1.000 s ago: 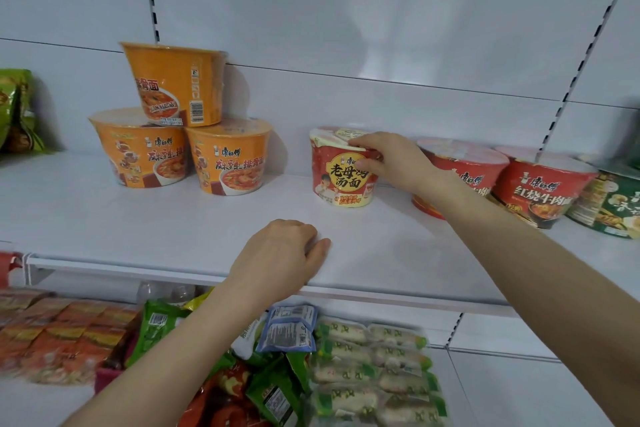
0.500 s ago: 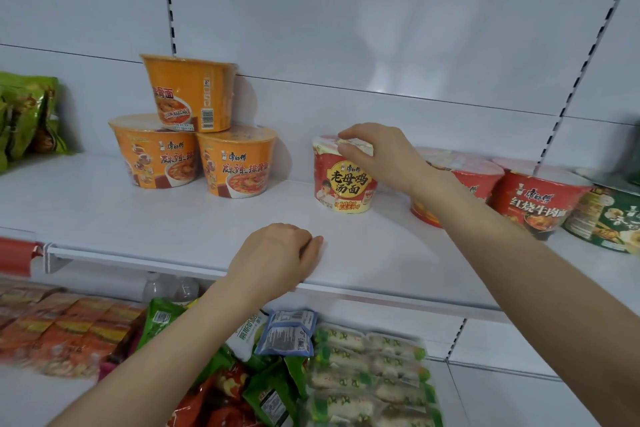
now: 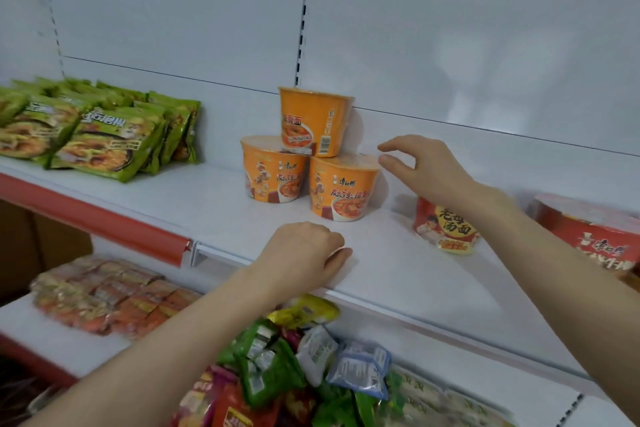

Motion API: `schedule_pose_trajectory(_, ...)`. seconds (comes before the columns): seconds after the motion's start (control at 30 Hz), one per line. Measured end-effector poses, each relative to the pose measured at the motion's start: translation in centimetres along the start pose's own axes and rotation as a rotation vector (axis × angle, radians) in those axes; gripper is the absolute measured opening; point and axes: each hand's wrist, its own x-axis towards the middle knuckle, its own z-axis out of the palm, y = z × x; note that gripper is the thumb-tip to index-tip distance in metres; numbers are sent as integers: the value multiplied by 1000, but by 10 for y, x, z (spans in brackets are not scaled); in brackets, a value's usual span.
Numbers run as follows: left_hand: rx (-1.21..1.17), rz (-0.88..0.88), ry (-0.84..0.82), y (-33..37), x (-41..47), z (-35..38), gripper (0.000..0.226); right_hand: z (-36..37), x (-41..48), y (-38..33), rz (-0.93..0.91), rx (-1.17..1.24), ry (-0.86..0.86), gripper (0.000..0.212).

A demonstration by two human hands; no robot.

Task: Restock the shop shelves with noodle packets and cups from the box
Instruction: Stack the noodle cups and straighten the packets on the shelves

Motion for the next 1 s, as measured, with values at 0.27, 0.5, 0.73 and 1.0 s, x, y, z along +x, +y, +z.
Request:
schedule_pose_trajectory(0.27,102,-8,-1,-128,-7,-24,46,36,74,-50,48,-10,171,40)
schedule_pose_trajectory(0.5,70,-123,-10,-187,41,-27,36,58,122,-58,238,-103,90,69)
schedule_pose_trajectory(0.73,199,-109,-72,-182,76,4,57,63,132,-58,304,-96,148,53)
schedule_pose_trajectory(1.0,-51,-58,-100,-198,76,2,44,52,126,-51,258,-27,225,43)
